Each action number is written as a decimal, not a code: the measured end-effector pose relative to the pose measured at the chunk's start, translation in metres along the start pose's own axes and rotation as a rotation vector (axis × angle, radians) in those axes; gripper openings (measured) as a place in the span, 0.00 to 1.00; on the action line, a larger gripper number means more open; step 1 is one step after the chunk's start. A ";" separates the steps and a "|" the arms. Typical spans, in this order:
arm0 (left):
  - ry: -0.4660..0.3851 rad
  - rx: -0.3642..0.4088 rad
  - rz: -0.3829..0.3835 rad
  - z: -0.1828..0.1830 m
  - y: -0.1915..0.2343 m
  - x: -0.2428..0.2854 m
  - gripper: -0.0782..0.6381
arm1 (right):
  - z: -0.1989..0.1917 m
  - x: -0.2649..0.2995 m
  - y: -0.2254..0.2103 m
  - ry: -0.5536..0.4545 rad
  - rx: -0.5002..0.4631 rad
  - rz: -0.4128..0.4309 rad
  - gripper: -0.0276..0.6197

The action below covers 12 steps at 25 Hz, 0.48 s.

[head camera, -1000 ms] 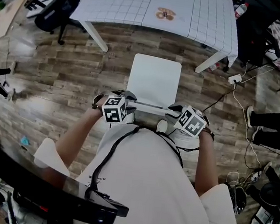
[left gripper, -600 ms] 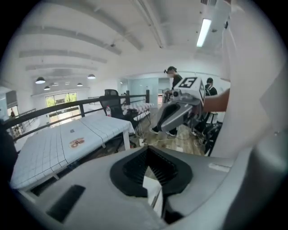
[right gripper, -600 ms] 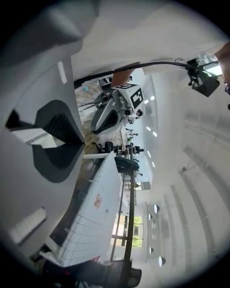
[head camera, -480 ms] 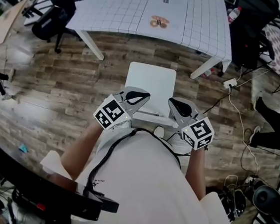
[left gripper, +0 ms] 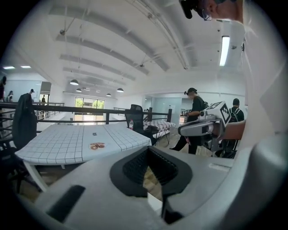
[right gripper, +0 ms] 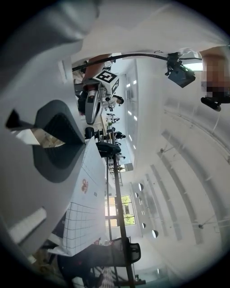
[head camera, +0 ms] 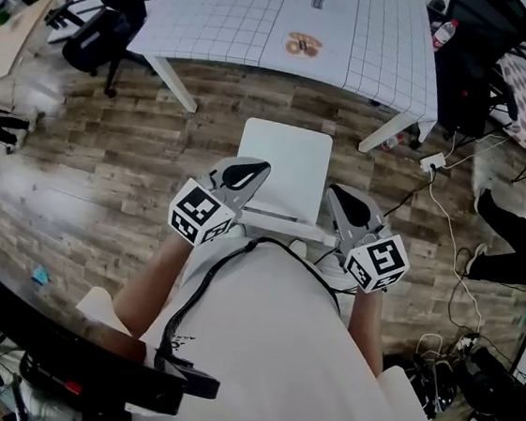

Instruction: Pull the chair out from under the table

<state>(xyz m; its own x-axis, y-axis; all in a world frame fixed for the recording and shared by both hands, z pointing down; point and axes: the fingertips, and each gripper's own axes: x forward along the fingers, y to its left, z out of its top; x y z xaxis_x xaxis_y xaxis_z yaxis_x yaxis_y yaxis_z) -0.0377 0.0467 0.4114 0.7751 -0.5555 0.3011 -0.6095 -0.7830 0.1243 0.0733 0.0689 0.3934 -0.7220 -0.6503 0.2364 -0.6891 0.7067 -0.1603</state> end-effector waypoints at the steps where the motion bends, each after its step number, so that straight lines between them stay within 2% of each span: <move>1: -0.001 -0.001 0.005 0.001 -0.001 -0.004 0.12 | 0.001 -0.001 0.004 0.002 -0.002 0.003 0.05; 4: 0.000 -0.002 0.009 0.004 -0.002 -0.016 0.12 | 0.005 0.000 0.016 0.009 -0.009 0.009 0.05; 12: 0.043 0.010 -0.013 -0.013 0.002 0.001 0.12 | -0.004 0.008 0.002 0.027 -0.013 0.011 0.05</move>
<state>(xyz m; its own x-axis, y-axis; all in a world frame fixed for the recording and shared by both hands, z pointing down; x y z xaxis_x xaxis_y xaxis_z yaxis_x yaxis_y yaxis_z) -0.0401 0.0483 0.4240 0.7749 -0.5330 0.3398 -0.5977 -0.7928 0.1194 0.0670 0.0662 0.3989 -0.7271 -0.6350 0.2610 -0.6805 0.7171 -0.1509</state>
